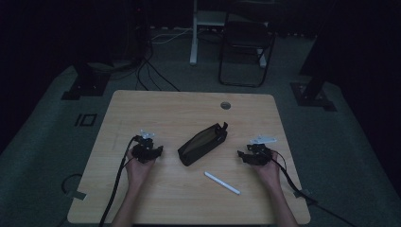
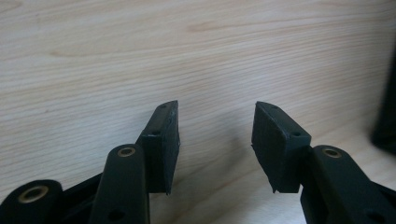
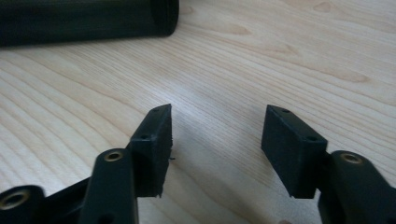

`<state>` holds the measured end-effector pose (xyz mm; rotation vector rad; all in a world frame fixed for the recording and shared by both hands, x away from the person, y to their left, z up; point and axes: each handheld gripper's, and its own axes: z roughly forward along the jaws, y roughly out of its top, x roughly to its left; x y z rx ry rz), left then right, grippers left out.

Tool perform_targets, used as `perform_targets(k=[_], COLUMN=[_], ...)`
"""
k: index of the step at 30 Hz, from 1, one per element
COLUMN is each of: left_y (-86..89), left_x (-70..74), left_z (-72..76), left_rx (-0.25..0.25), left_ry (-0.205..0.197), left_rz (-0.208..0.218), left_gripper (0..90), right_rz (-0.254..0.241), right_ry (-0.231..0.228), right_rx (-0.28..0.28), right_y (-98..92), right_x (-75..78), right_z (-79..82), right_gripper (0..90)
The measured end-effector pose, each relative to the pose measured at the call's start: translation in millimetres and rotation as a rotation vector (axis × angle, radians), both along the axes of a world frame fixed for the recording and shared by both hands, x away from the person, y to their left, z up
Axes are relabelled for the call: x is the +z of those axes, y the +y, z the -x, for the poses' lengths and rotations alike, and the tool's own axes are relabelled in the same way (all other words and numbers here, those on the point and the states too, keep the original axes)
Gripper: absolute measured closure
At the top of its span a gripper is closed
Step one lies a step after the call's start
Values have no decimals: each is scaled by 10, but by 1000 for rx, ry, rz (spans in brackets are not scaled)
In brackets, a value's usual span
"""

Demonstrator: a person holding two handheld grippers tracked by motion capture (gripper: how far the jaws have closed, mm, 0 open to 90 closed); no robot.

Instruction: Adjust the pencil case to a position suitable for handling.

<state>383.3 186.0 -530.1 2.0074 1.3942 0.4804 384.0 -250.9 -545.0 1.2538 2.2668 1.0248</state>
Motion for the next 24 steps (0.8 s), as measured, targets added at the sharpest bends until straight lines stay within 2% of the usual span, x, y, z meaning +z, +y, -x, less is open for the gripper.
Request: perform_targets(k=[1,6,14,19,24], left_y=[-21,-54,-111,-177,-301], left_x=[26,86,121,131,155], left_z=[29,82,122,135,161], left_rx=[-12,-51,-83,-115,-166], left_ry=[-16,-22,-33,-38,-49], left_rz=[6,45,66,57,44], left_gripper=[519,519,514,509,506], right_rz=[0,13,23,36,23], right_ry=[-4,1,-21,-24,-36], right_rx=[2,55,90,113,127], right_y=[30,163,359,439,527], right_x=[36,110,230,262,316], right_z=[29,112,210,242,286], right_gripper=[450,442,462,463,483])
